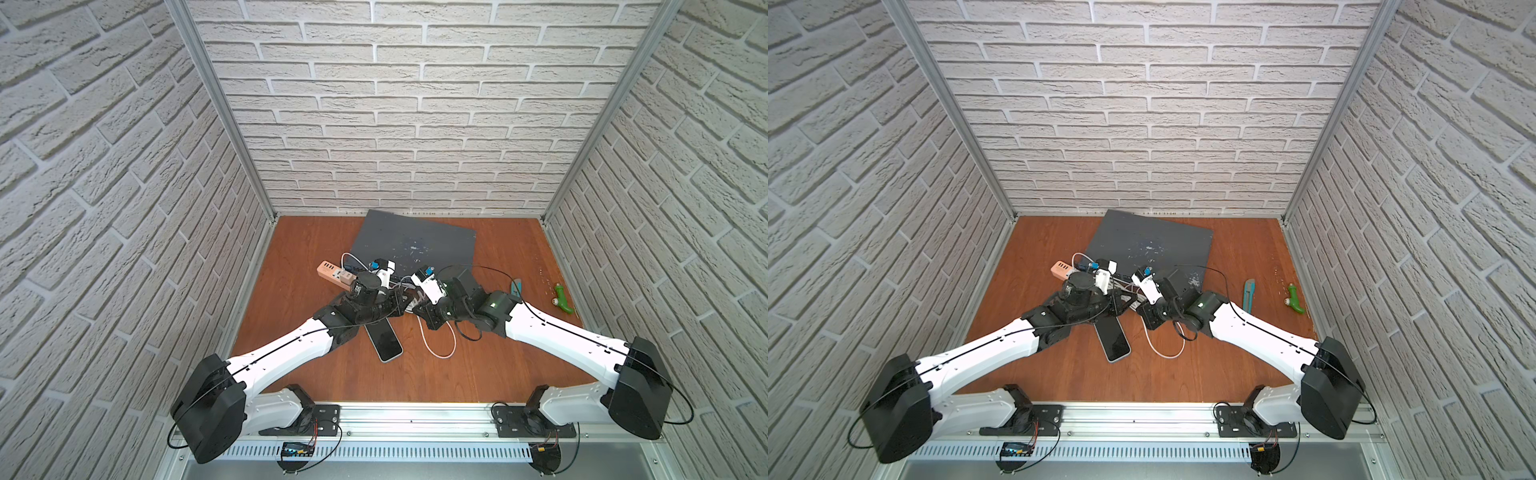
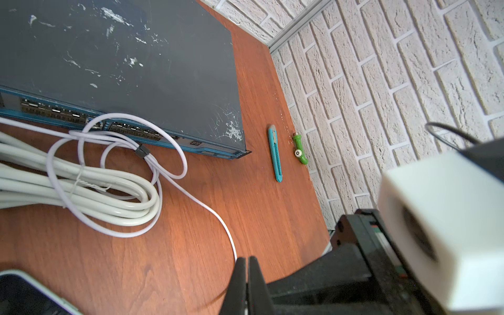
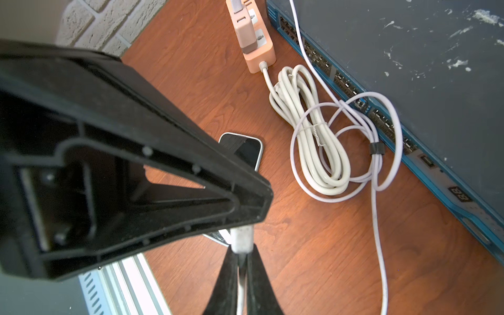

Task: Plug the charging cable into the phone
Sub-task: Pick up the charging cable from the center of the board.

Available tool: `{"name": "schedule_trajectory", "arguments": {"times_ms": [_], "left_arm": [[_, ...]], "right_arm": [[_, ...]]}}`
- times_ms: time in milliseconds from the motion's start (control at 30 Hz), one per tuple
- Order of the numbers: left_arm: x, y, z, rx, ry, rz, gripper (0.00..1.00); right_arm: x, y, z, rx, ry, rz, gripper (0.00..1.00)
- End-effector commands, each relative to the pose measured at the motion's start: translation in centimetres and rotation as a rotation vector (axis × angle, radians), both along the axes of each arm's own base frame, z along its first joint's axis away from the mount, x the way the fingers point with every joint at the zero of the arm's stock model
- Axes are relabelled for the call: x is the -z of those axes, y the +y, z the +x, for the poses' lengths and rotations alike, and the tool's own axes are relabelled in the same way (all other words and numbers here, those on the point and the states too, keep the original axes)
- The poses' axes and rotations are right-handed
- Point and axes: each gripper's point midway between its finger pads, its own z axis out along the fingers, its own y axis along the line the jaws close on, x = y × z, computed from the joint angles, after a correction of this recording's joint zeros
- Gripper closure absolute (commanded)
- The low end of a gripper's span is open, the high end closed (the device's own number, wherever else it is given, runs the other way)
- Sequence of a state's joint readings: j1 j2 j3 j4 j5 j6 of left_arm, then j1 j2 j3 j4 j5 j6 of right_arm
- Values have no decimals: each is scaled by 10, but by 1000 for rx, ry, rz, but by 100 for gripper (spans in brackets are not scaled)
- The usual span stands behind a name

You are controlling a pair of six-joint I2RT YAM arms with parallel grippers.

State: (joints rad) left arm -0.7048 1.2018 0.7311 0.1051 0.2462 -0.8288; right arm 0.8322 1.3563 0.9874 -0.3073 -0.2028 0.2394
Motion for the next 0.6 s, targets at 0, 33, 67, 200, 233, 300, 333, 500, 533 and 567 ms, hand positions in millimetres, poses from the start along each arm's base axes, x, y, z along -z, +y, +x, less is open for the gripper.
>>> {"name": "schedule_trajectory", "arguments": {"times_ms": [0, 33, 67, 200, 233, 300, 333, 500, 533, 567], "left_arm": [[-9, 0, -3, 9, -30, -17, 100], [-8, 1, -3, 8, -30, -15, 100], [-9, 1, -4, 8, -30, -14, 100], [-8, 5, -5, -1, -30, -4, 100], [-7, 7, -5, -9, -29, 9, 100], [-7, 16, -6, -36, -30, 50, 49], [-3, 25, -6, -63, -19, 93, 28], [31, 109, -16, -339, 143, 466, 2], [34, 119, -17, -379, 174, 501, 2], [39, 126, -19, -406, 207, 530, 2]], "right_arm": [[-1, 1, 5, 18, -14, 21, 95], [-1, 1, 5, 23, -15, 19, 96], [-1, 0, 6, 28, -15, 18, 97], [-1, -3, 7, 39, -20, 8, 97], [-1, -4, 7, 40, -19, -2, 97], [-1, -9, 7, 50, -23, -28, 97], [-1, -14, 7, 58, -30, -47, 97], [2, -52, 9, 151, -60, -181, 97], [3, -58, 9, 169, -57, -195, 97], [3, -63, 9, 186, -57, -203, 97]]}}
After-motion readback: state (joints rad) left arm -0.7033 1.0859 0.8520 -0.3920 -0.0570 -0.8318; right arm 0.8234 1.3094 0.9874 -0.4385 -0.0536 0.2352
